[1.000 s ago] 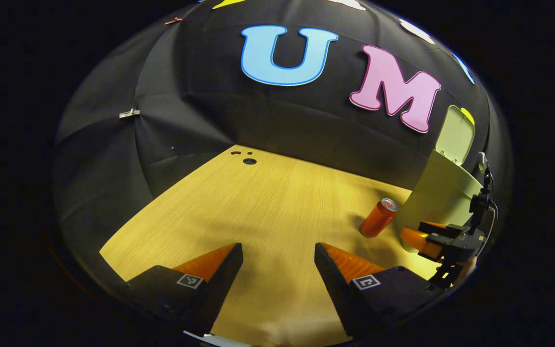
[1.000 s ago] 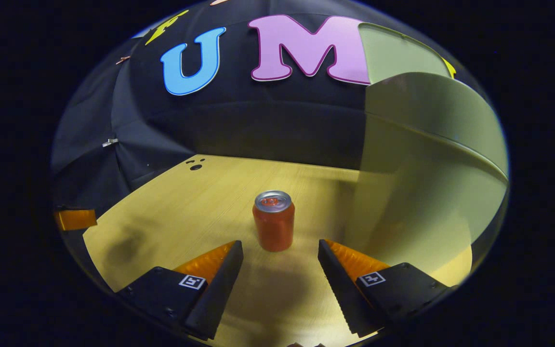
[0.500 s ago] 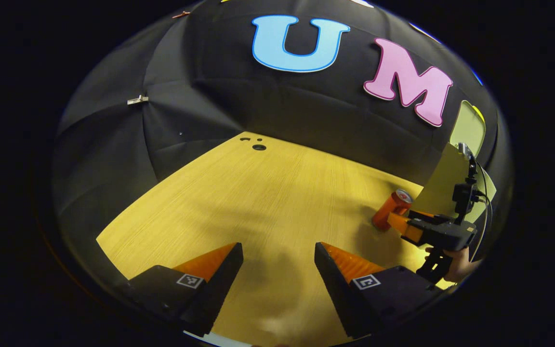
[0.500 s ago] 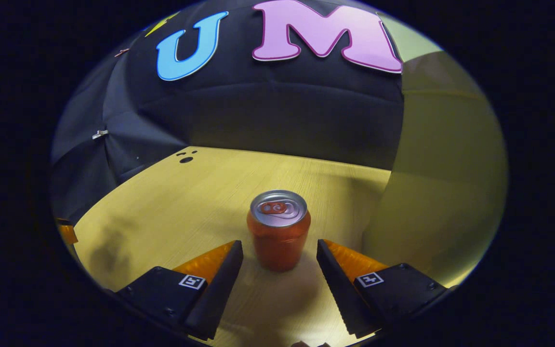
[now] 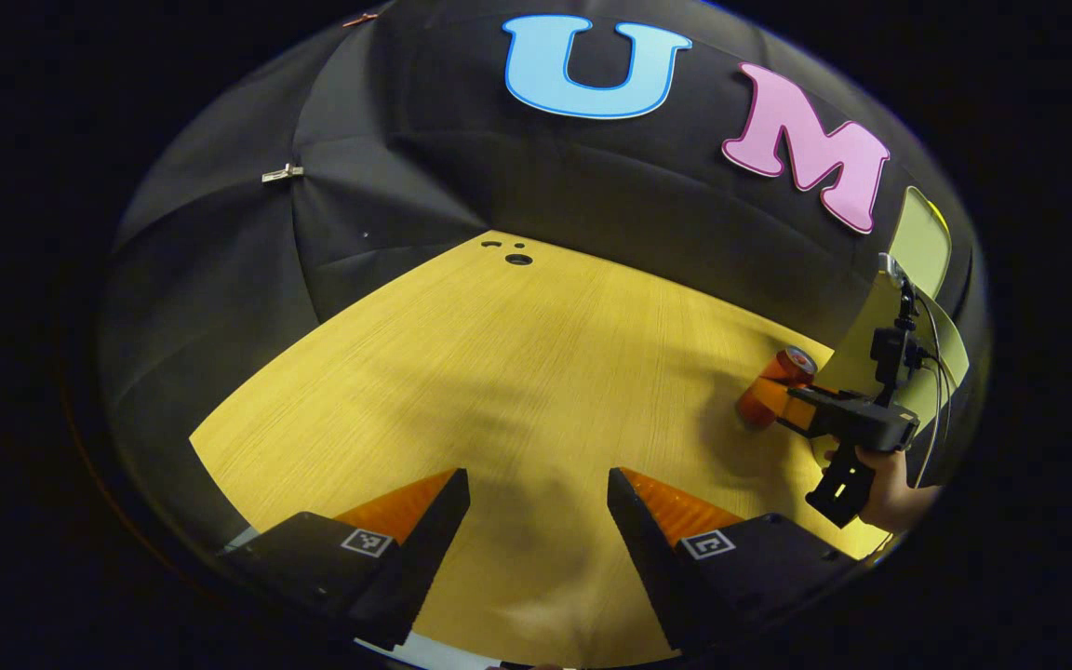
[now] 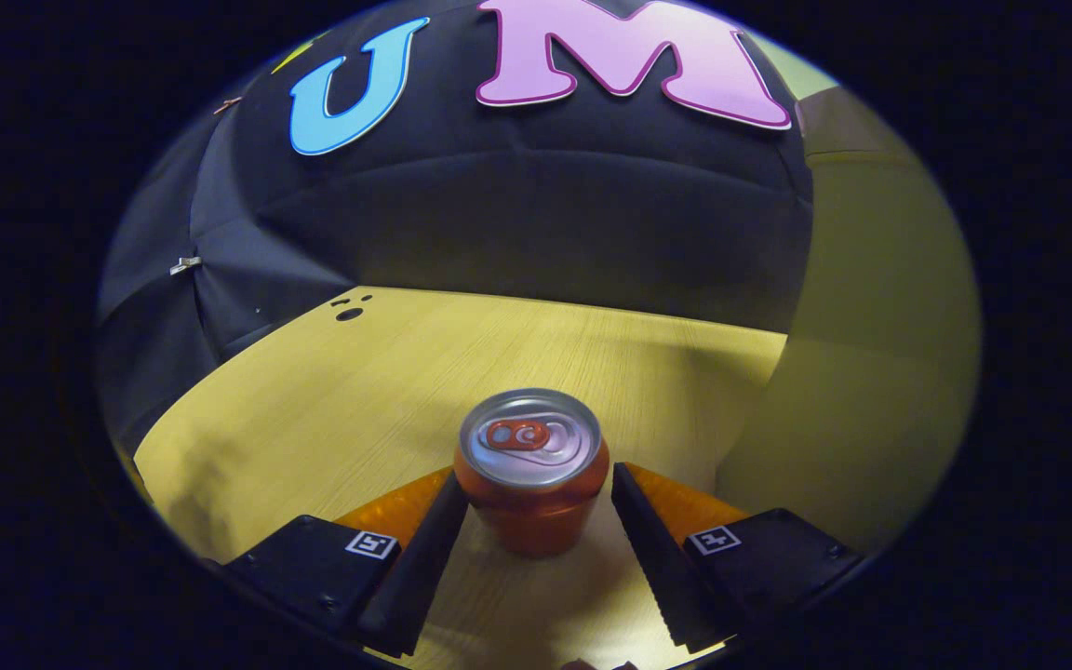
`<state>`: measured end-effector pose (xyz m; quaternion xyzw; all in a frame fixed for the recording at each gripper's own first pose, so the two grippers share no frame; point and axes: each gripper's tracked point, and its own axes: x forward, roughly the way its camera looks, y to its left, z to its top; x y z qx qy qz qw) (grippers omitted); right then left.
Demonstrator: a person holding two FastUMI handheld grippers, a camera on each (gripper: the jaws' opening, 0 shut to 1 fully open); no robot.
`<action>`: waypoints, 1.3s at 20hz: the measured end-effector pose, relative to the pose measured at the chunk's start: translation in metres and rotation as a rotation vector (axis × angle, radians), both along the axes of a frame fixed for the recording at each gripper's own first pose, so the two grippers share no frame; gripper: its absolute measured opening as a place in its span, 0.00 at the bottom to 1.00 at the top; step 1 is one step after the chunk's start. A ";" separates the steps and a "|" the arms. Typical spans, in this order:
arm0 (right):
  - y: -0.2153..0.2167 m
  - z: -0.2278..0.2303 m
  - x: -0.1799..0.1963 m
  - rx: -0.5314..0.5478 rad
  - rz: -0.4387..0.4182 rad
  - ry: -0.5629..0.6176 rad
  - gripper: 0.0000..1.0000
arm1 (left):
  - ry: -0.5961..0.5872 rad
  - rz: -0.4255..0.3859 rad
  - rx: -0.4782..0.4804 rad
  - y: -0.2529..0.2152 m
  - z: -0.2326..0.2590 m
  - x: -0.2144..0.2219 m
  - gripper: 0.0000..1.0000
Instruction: Press the lid of the desktop garbage bin to open it, pick up the crumpled paper on the desktop and throw it into the bin, then pick up the pop can on the desktop and drop it into the bin, and finally close the garbage bin lid.
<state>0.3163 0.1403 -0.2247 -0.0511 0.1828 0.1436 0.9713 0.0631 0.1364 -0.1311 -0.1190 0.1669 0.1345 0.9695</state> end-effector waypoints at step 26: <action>0.014 0.177 -0.077 0.013 0.196 -0.172 0.82 | -0.026 0.042 0.004 -0.003 0.012 -0.020 0.96</action>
